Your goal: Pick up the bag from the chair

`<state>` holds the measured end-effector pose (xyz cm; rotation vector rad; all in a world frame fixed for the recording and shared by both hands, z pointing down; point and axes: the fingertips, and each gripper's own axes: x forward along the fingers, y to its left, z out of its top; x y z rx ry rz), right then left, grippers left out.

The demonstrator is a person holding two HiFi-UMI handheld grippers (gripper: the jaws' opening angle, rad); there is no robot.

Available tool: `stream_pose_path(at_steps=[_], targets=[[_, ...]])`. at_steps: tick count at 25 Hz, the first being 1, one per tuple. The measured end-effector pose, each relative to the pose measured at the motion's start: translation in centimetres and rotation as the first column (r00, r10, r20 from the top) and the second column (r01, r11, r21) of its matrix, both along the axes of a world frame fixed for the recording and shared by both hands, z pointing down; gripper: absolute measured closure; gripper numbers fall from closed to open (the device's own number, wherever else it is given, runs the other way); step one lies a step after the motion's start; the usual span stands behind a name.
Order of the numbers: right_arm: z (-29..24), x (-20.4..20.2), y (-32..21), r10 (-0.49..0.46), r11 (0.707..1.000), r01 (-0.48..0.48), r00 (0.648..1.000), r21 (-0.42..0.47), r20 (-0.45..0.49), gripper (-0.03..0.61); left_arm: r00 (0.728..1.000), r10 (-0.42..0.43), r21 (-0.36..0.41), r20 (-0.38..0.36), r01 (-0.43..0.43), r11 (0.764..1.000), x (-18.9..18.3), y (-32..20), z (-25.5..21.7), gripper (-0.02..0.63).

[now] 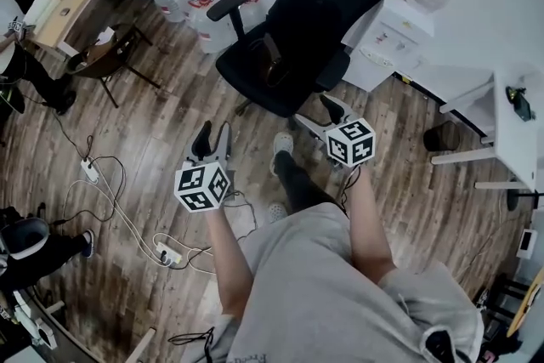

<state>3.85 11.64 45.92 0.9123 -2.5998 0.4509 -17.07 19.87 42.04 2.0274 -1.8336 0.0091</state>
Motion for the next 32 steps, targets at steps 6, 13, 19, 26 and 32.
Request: stream_pose_path(at_steps=[6,13,19,26,32], targets=[[1.4,-2.5,-4.9,0.008,0.999,-0.003,0.995,-0.050,0.102,0.202,0.999,-0.034,-0.019,0.040,0.035,0.999,-3.1,-3.3,0.7,0.437],[2.5,-5.1,-12.7,0.055,0.995,-0.043,0.989,-0.091,0.135,0.192,0.997,-0.011,-0.045,0.078,0.015,0.999,-5.4,-10.6,0.8,0.437],[3.6,-5.8,-20.9,0.097,0.989,-0.080,0.985,-0.124,0.145,0.189,0.997,0.020,-0.068,0.071,-0.015,0.998,-5.9,-19.2,1.6,0.437],[5.5,-7.4,-29.4,0.140,0.977,-0.114,0.980,-0.179,0.143,0.187,0.996,0.054,-0.106,0.073,-0.046,0.993,-7.0,-27.7,2.7,0.430],[6.7,-7.8,-34.9,0.154,0.972,-0.127,0.979,-0.199,0.130,0.189,0.996,0.056,-0.123,0.075,-0.046,0.991,-7.8,-33.2,3.3,0.430]])
